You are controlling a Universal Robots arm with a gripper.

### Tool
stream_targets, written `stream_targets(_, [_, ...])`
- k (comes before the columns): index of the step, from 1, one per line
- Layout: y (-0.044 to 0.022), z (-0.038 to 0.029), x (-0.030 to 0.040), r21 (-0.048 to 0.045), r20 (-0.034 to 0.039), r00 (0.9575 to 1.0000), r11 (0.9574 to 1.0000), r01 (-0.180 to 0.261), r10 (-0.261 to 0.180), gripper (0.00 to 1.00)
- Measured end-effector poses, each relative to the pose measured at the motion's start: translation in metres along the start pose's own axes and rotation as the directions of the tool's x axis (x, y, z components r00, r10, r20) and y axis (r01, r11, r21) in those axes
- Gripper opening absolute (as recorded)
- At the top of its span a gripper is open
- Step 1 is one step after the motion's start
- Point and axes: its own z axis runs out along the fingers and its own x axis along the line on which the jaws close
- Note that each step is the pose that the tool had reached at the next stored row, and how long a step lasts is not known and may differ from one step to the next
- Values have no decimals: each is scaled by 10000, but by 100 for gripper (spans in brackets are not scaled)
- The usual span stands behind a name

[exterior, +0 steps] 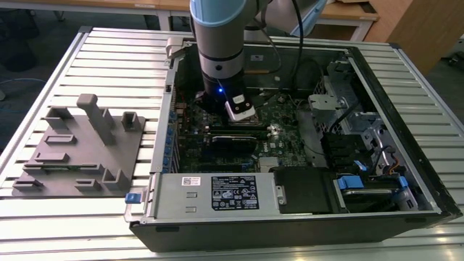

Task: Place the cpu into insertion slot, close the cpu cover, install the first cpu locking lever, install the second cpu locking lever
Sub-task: 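Install the second cpu locking lever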

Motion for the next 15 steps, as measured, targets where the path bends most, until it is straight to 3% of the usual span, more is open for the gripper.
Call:
stream_targets(5, [-1,6,2,-233,-28,10000,9997,-24,23,10])
stream_targets(11, [-2,-4,1,-250,-34,10000,9997,-25,24,10])
stream_targets(15, [5,-63,-6,-228,-31,10000,9997,-22,21,10])
